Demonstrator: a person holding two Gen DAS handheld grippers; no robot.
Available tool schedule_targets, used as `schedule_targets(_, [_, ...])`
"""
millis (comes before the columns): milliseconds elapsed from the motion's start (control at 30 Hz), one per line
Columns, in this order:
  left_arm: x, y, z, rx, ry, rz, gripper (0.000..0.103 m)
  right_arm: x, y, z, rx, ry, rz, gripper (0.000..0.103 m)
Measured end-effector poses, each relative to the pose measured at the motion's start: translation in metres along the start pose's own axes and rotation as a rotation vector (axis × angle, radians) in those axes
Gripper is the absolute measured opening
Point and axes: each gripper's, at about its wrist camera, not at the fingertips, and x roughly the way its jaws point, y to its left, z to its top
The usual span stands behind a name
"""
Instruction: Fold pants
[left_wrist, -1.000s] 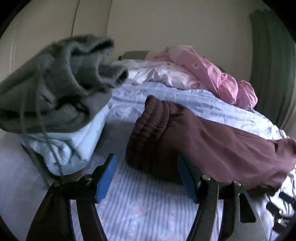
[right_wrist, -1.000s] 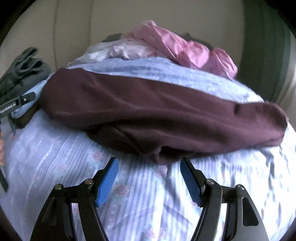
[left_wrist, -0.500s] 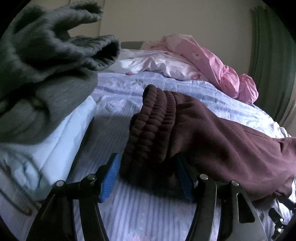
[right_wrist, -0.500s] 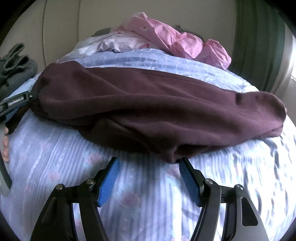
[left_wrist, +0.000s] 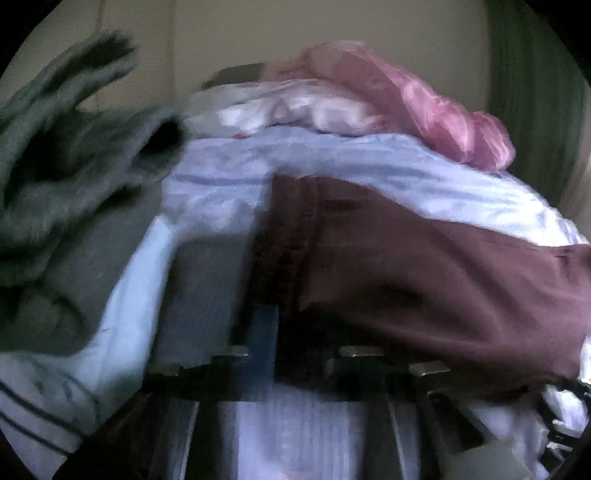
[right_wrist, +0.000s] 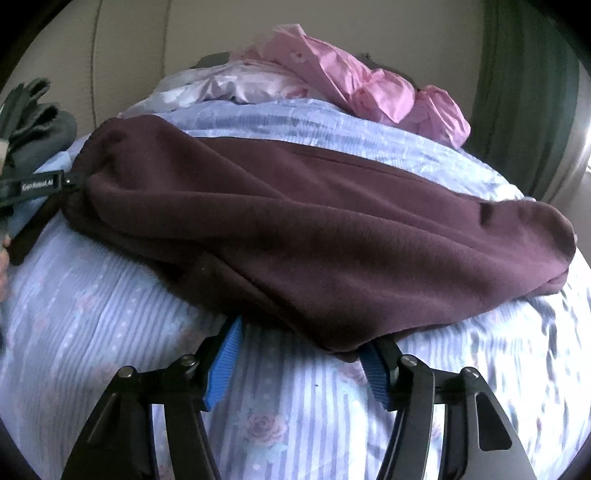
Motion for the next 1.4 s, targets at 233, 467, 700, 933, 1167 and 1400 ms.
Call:
schedule_targets(233, [-0.007,-0.011,0.013,0.067,0.005,0.046,0.017,-0.002,-0.013,0.012,0.022,-0.030,0.092,0.058])
schedule_targets(467, [-0.014,-0.012,0.014,0.138,0.054,0.072,0.018,0.015,-0.020,0.031,-0.030,-0.016,0.201,0.056])
schedule_targets(700, [-0.025,-0.031,0.011,0.261,0.067,0.151,0.018,0.019,-0.038,0.029,-0.003,0.084,0.330,0.022])
schedule_targets(933, [-0.036,-0.020,-0.012,0.279,0.104,0.287,0.002,-0.003,-0.042,0.019,0.042,0.175,0.331,0.019])
schedule_targets(1167, [-0.060,-0.019,-0.021,0.215,0.076,0.194,0.009,0.006,-0.032,-0.002,0.007,0.210,0.302,0.020])
schedule_targets(1400, [-0.038,-0.049,0.010,0.122,0.045,0.087,0.043,0.007,-0.036,-0.017,0.008,0.209,0.302,0.020])
